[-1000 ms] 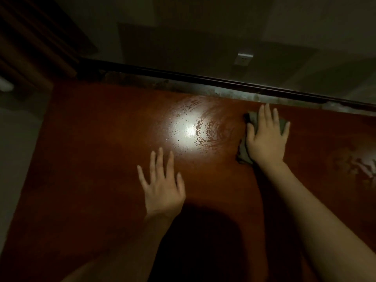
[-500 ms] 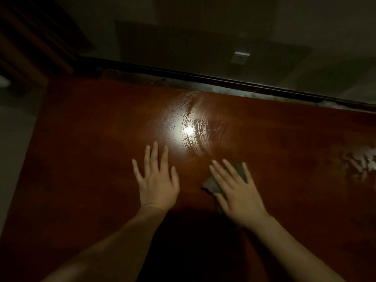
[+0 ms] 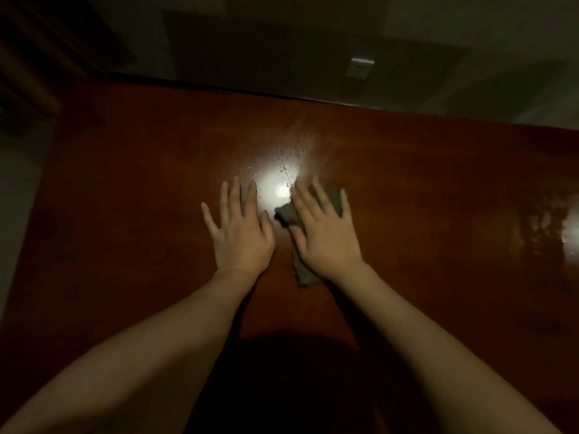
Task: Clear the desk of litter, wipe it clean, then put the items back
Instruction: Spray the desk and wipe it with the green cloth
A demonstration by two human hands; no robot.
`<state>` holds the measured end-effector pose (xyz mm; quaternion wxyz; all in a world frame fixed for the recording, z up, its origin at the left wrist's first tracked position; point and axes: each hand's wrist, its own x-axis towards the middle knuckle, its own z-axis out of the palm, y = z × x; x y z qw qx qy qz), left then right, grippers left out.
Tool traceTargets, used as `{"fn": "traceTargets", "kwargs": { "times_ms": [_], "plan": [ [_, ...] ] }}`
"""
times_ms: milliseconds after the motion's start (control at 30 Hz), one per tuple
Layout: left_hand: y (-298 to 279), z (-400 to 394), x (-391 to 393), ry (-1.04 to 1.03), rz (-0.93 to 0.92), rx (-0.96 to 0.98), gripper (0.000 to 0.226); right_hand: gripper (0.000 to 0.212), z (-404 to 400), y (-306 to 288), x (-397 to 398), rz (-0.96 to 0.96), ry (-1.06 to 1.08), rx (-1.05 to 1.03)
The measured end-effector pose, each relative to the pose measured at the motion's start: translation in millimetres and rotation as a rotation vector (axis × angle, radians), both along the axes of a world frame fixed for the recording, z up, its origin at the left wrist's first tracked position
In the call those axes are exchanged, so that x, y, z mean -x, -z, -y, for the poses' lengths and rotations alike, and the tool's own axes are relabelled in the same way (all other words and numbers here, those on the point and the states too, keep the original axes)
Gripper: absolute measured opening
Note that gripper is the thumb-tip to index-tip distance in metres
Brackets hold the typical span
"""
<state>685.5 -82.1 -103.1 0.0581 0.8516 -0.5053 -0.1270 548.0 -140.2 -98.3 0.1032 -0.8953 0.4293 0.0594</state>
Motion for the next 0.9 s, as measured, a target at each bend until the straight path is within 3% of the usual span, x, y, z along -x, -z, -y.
{"fn": "traceTargets", "kwargs": {
  "times_ms": [100,167,267,367,433,600,733,833,900],
  "plan": [
    [-0.8,-1.3,-0.6,-0.002,-0.015,0.043,0.057,0.062,-67.8,-0.6,58.7,-0.01,-0.244,-0.05],
    [-0.2,-1.9,-1.5,0.004,-0.027,0.049,0.057,0.063,-77.7,-0.5,105.2,-0.018,-0.257,-0.05],
    [0.0,-3.7,-3.0,0.007,-0.037,0.076,0.055,0.06,-48.1,-1.5,137.3,-0.012,0.129,-0.017],
    [-7.0,-12.3,-5.1,0.015,-0.199,0.204,0.051,0.059,-8.0,-1.5,111.5,-0.027,0.577,0.025],
    [-13.0,-27.0,-8.0,0.041,-0.299,0.291,0.049,0.06,4.5,-1.3,75.9,-0.027,0.671,0.037],
    [-21.8,-98.5,-7.8,0.073,-0.221,0.317,0.05,0.061,-65.5,2.2,8.4,-0.024,0.218,-0.008],
    [-20.6,-173.5,-2.7,0.098,-0.099,0.196,0.053,0.062,-157.2,-0.9,44.2,0.008,-0.121,-0.032],
    [-8.0,-212.6,0.9,0.143,-0.022,0.061,0.055,0.061,-175.4,-0.3,101.9,-0.028,-0.196,-0.063],
    [0.9,-224.2,0.4,0.151,0.004,0.005,0.055,0.062,-161.5,-0.6,123.7,-0.056,-0.072,-0.054]
  ]
}}
